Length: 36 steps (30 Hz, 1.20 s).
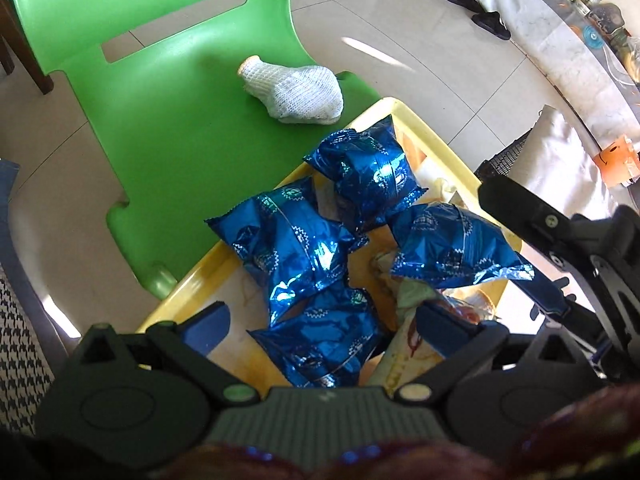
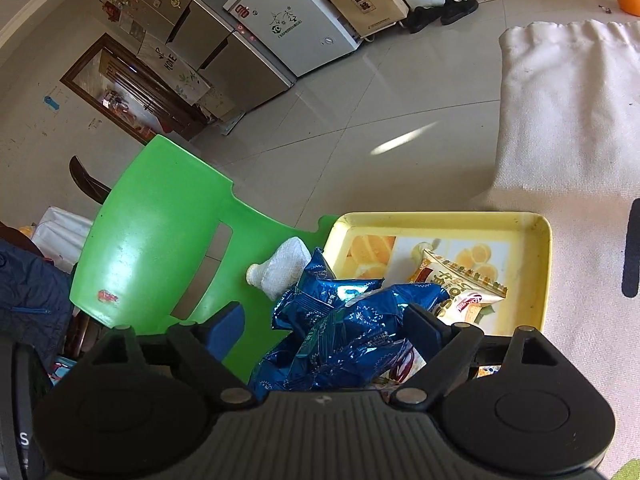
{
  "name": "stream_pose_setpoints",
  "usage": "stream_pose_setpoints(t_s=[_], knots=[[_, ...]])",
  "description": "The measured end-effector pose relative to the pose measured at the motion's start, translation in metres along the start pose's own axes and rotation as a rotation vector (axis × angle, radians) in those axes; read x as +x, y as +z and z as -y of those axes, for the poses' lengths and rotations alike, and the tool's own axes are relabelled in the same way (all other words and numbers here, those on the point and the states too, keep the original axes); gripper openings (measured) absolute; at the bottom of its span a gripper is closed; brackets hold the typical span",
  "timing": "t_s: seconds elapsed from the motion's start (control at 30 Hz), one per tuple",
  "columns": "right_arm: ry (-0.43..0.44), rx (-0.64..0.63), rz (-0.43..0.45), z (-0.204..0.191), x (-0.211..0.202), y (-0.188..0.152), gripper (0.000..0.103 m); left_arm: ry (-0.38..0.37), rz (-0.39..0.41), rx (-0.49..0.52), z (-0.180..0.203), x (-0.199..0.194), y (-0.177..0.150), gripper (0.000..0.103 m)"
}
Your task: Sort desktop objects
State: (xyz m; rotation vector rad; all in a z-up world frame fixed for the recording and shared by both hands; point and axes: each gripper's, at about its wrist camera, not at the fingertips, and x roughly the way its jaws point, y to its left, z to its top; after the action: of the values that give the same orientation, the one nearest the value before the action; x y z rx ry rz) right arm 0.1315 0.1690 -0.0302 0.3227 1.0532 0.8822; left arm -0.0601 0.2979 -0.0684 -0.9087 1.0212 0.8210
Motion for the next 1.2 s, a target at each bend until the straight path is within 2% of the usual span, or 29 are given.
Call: stream_pose_setpoints(t_s=[0.4,0.7,0.93,1.03,1.13,1.2], knots=[[-0.064,-0.011,0.033,0.004,-0.02,0.003,0.092,-0.024,0.02,0.021,0.009,-0.013,0.001,0.102],[-0.113,-0.094,0.031,-0.005,-0.029,-0.002,0.093,0.039,0.084,0.09,0.021,-0.025,-0.003,0.102],[-0.145,-0.097,0.056,-0.003,-0.053,-0.013,0.093,0.091,0.171,0.207,0.03,-0.038,-0.026,0.102],[-0.17,-0.097,0.064,-0.004,-0.064,-0.022,0.094,0.084,0.183,0.265,0.03,-0.044,-0.04,0.102],[-0.204,-0.101,0.055,-0.006,-0.074,-0.032,0.094,0.083,0.222,0.266,0.025,-0.053,-0.057,0.102],[-0.247,-0.134,0.049,-0.009,-0.081,-0.041,0.094,0.083,0.217,0.264,0.022,-0.058,-0.067,0.102]])
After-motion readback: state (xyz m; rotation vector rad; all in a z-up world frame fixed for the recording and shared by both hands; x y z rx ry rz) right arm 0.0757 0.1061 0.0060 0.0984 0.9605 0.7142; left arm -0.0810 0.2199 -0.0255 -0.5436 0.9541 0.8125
